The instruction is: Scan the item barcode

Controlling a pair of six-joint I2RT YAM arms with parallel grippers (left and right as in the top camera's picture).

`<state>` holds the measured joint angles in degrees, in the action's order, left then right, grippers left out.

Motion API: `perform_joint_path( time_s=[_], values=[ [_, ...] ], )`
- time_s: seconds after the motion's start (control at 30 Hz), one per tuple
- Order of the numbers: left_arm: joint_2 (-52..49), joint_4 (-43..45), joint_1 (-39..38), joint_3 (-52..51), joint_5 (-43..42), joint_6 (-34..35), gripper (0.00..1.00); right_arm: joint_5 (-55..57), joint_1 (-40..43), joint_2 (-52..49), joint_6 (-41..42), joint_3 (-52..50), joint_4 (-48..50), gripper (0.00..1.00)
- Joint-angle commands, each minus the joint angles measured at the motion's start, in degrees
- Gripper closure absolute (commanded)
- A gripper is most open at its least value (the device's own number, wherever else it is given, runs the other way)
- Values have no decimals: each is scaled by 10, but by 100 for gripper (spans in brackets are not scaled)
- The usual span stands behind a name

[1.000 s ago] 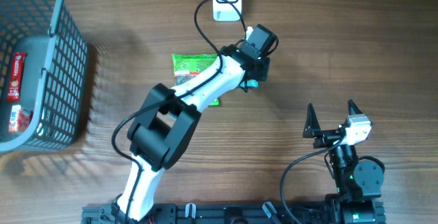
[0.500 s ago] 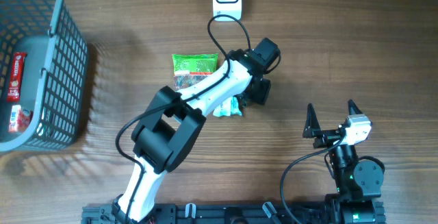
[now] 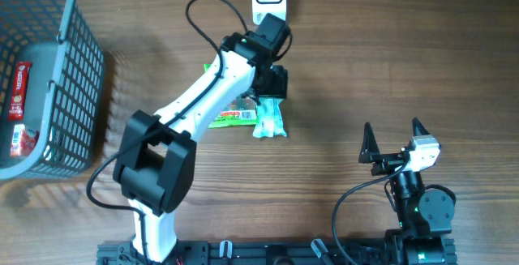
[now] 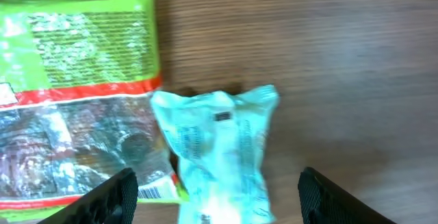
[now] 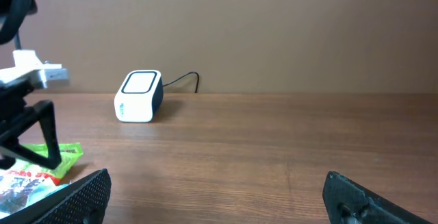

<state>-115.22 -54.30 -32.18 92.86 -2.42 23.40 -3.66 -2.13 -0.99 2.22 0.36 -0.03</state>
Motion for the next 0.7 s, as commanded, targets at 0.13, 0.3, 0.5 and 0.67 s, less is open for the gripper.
perform_joint_path(
  time_s=[0.13,0.3,0.5,0.67],
  values=[
    [-2,108,-20,-125,-11,28,24,-7,3,2,-7,-1,2,0],
    [-2,154,-37,-159,-16,28,33,-7,3,2,-7,-1,2,0],
    [12,177,-45,-149,-14,28,66,-7,3,2,-7,-1,2,0],
    [69,174,-33,-130,66,23,67,-7,3,2,-7,-1,2,0]
  ],
)
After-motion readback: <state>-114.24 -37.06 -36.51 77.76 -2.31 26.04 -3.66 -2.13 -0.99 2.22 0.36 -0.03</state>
